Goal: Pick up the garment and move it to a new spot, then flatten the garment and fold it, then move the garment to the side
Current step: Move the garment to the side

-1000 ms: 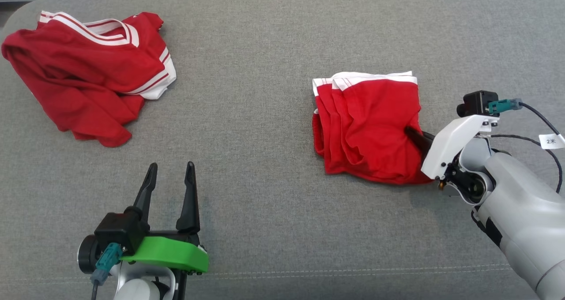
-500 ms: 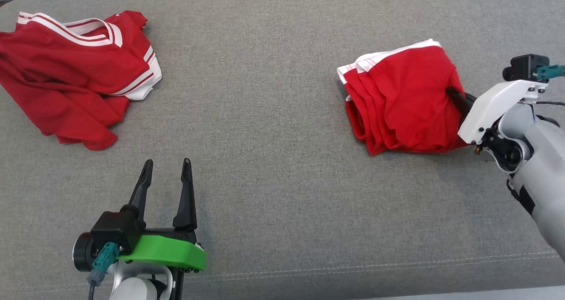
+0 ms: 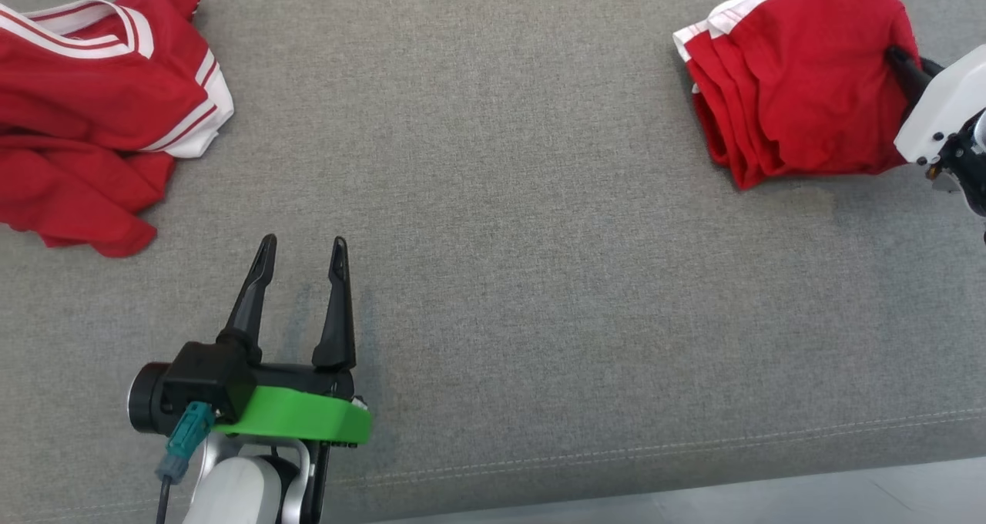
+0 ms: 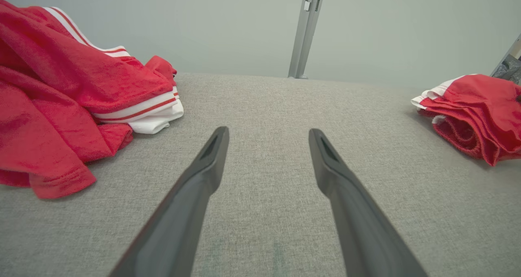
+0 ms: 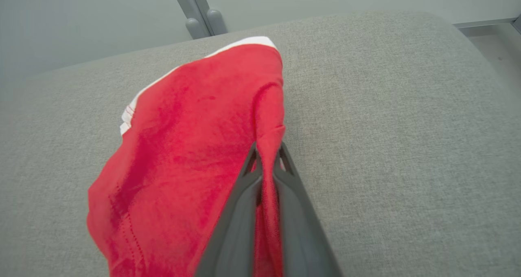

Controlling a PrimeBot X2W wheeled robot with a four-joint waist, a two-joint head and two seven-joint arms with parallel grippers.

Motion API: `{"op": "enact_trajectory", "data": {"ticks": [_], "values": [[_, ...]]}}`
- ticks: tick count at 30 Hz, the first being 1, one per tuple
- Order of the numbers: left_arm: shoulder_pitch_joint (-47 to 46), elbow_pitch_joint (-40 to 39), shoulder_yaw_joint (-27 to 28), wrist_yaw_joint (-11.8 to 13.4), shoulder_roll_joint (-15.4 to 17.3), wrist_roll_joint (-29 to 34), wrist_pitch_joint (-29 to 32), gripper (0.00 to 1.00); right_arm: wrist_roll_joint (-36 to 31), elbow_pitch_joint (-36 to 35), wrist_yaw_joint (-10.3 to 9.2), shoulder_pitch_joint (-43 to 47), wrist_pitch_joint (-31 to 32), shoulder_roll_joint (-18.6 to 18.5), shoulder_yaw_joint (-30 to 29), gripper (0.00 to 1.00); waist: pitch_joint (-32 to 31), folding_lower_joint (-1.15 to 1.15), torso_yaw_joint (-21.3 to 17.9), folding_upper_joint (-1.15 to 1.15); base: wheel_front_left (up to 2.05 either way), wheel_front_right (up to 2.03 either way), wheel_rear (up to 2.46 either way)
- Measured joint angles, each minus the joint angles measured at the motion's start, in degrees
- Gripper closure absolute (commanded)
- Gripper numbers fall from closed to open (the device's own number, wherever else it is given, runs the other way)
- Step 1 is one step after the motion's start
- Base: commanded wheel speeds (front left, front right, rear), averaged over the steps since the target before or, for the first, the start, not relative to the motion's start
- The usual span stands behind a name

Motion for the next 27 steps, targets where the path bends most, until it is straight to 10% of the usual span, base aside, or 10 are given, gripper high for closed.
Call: {"op": "enact_trajectory", "data": {"ticks": [27], "values": [[-6.2,-5.7,-2.3,-1.0,1.9,3.8,1.3,0.00,-5.1,4.0,-1.77,-10.9,-4.8,-6.8,-0.6,1.00,12.1,0.01,-3.8,0.00,0.00,0.00,0.00]]}}
